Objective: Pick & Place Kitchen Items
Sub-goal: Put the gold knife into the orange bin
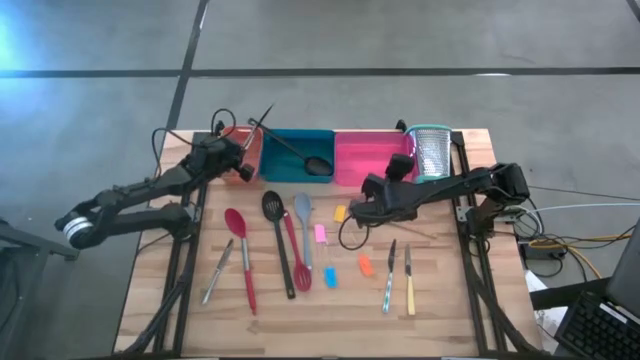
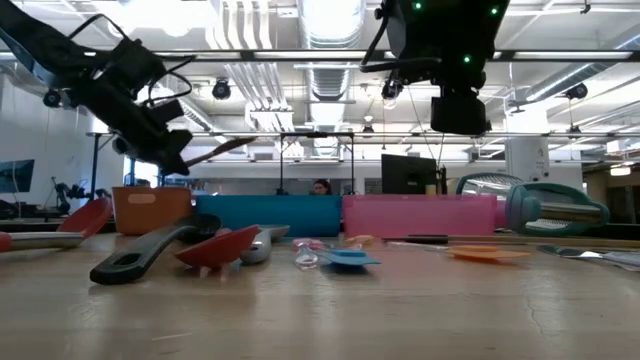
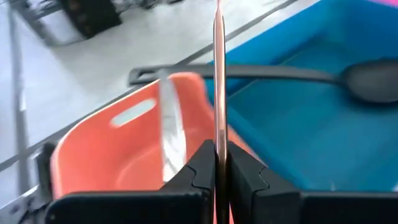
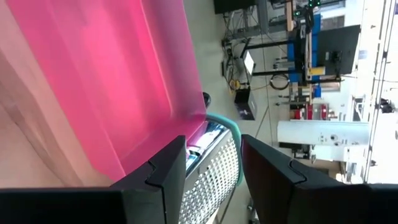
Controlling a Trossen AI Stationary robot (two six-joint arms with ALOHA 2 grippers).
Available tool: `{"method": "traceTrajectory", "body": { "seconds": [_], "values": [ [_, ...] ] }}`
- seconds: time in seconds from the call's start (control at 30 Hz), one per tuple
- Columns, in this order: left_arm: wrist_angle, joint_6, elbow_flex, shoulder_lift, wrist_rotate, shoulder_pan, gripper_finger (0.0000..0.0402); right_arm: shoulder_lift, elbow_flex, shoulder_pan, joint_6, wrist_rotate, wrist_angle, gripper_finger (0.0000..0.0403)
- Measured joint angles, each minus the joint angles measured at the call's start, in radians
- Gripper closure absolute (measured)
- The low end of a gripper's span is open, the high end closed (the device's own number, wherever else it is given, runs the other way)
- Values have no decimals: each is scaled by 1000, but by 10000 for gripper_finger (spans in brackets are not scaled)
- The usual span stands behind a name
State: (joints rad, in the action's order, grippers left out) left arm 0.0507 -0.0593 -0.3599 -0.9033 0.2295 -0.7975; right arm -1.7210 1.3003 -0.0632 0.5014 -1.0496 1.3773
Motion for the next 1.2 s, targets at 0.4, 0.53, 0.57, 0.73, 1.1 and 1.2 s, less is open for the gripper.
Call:
{"method": "traceTrajectory", "body": {
  "seconds": [0.4, 0.53, 0.57, 0.73, 1.1, 1.2],
  "values": [
    [-83, 84, 5, -51, 61, -32, 381, 0, 0, -1, -3, 0, -3, 259],
    [-128, 107, 5, -70, 81, -32, 381, 0, 1, -1, -3, 1, -3, 255],
    [-137, 112, 5, -75, 98, -32, 381, 0, 1, -1, -3, 1, -3, 254],
    [-143, 130, 5, -93, 127, -33, 381, 0, 1, -1, -3, 1, -3, 255],
    [-191, 185, 5, -139, 156, -33, 381, 0, 1, -1, -3, 2, -3, 258],
    [-190, 186, 4, -149, 164, -33, 381, 0, 1, 0, -3, 2, -3, 255]
  ]
}}
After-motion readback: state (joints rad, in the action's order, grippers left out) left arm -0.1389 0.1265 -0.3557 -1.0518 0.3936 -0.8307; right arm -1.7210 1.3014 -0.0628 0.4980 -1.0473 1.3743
